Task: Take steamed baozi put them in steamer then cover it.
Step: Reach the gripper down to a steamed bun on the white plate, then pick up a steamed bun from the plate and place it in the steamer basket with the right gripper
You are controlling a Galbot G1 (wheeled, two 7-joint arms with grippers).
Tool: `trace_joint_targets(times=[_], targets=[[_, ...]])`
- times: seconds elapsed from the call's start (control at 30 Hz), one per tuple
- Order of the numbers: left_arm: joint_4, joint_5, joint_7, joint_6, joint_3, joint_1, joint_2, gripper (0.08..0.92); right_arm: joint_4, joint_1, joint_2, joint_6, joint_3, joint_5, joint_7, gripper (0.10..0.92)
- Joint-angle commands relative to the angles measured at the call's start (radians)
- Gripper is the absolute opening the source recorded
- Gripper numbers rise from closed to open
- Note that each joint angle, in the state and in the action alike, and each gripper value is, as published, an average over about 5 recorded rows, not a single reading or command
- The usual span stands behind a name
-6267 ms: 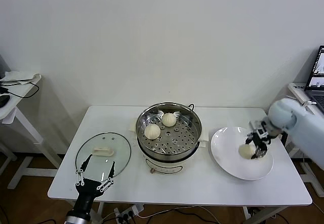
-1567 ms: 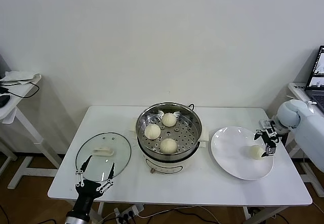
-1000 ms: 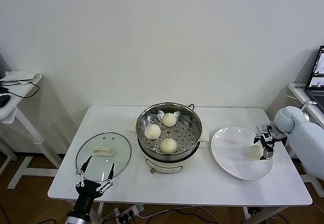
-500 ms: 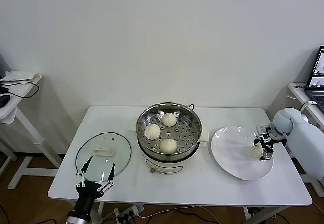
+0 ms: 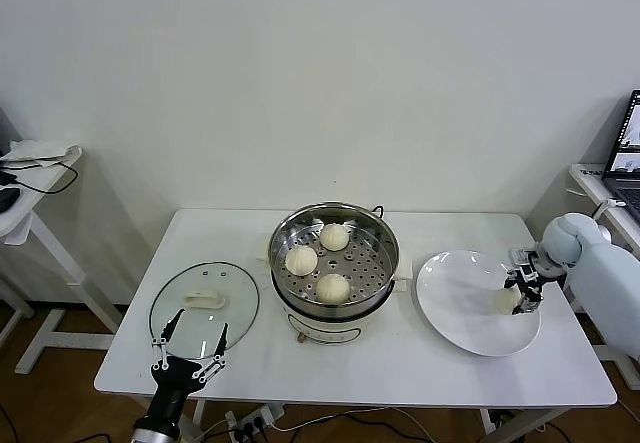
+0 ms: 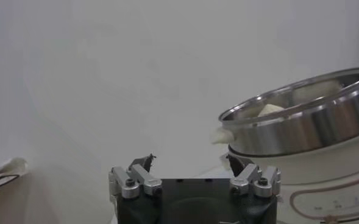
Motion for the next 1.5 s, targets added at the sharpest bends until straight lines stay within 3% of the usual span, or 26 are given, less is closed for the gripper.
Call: trace_joint_targets(times=[0.03,0.47,0.77,1.07,1.5], targets=[[-0.005,0.004,-0.003,0.006,0.003,-0.001,-0.001,0.823,0.120,0.105,-0.092,-0.055,-0.161,0.179,-0.020,0.628],[-0.001,0.003,-0.004,0.002,0.005,-0.009,-0.001,0.823,0.481,0.575,-0.277,-0.293,-0.674,0.631,-0.034,0.628],[0.001,-0.001,-0.001,0.004,0.009,-0.026,0.004,0.823,0.622,0.930,-0.212,-0.439,-1.005,0.890,0.034,0.628],[0.005,-0.003,0.001,-0.007,-0.003,-0.031,0.006,0.823,0.619,1.037,-0.009,-0.524,-1.121,1.022,0.092,0.628],[0.027,-0.014,0.004,-0.008,-0.018,-0.055,0.009,0.823,0.462,0.962,0.277,-0.554,-1.088,1.034,0.115,0.628]])
